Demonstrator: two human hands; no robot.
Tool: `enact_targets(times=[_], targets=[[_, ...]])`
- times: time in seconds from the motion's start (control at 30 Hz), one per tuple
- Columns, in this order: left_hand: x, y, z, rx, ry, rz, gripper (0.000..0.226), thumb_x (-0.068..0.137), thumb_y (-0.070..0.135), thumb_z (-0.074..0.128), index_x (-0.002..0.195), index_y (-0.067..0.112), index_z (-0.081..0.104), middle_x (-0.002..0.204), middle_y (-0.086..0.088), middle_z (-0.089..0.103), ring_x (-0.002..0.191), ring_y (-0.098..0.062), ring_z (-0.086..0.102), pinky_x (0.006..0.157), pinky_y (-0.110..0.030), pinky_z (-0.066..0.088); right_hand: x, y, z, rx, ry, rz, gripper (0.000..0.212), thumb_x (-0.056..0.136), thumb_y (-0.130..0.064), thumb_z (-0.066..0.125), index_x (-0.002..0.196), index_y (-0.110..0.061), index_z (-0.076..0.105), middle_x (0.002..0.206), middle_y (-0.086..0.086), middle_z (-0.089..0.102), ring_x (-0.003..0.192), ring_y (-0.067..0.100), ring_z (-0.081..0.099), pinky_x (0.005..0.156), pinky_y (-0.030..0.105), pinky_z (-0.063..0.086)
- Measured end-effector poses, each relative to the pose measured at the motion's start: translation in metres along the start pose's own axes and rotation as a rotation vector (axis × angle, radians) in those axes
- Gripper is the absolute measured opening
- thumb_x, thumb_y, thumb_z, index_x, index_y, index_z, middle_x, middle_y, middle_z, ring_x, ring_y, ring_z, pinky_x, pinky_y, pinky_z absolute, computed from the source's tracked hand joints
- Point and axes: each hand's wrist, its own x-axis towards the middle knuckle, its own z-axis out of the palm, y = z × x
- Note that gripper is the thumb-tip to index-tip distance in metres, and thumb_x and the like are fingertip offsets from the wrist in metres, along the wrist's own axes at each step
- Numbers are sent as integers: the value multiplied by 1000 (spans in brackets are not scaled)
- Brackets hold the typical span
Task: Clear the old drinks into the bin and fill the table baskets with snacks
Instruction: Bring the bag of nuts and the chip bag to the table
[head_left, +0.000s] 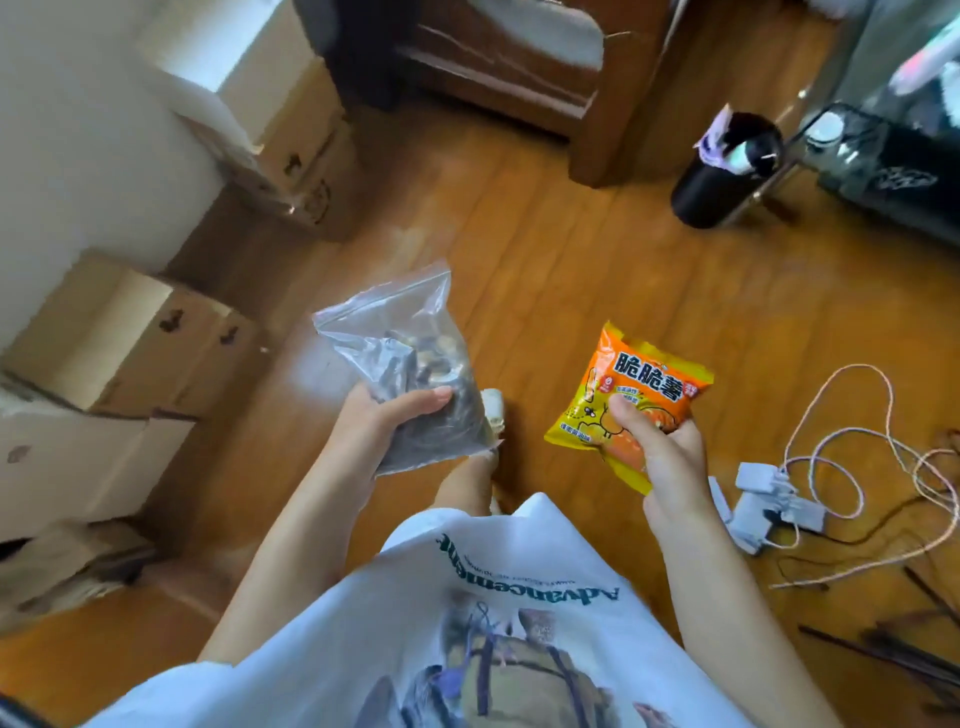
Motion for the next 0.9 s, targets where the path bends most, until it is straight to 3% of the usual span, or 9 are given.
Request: enact_targets(times=[0.17, 0.3, 0.57, 0.67, 0.77, 0.9], targets=[[72, 36, 79, 101, -143, -58, 30, 58, 22, 74, 87, 28, 68, 81, 4, 75, 72, -11, 72, 58, -23, 54, 44, -37, -42, 82, 194, -15, 29, 71, -17, 76, 95, -27, 62, 82, -15, 74, 74, 2, 71, 53, 16, 53], [125, 75, 141, 194, -262, -77, 43, 57, 22, 74, 100, 21, 64, 86, 4, 75, 74, -11, 72, 59, -20, 54, 81, -80, -66, 157, 324, -50, 30, 70, -22, 76, 94, -31, 60, 77, -25, 72, 71, -6, 68, 49, 10, 50], [193, 122, 268, 427, -528, -25, 39, 57, 17, 72, 95, 19, 66, 81, 6, 75, 72, -11, 71, 60, -21, 54, 129, -130, -119, 308, 559, -99, 31, 67, -24, 78, 89, -35, 59, 75, -28, 71, 69, -8, 67, 48, 12, 50], [204, 122, 315, 488, -603, -33, 36, 57, 15, 71, 93, 18, 66, 77, 8, 75, 68, -8, 71, 55, -16, 52, 138, -134, -147, 359, 652, -65, 35, 66, -26, 79, 93, -36, 59, 88, -22, 69, 80, -2, 66, 58, 20, 51], [211, 117, 364, 546, -638, -42, 33, 56, 15, 72, 88, 21, 68, 75, 8, 75, 66, -7, 71, 53, -15, 51, 152, -140, -181, 401, 708, -46, 52, 64, -30, 81, 111, -32, 58, 105, -12, 68, 93, 8, 65, 67, 26, 52], [218, 108, 438, 610, -665, -25, 22, 58, 11, 71, 73, 26, 72, 73, 6, 75, 64, -7, 70, 52, -15, 51, 178, -158, -239, 419, 721, -42, 48, 58, -35, 81, 101, -35, 59, 104, -12, 69, 93, 9, 66, 68, 27, 54]])
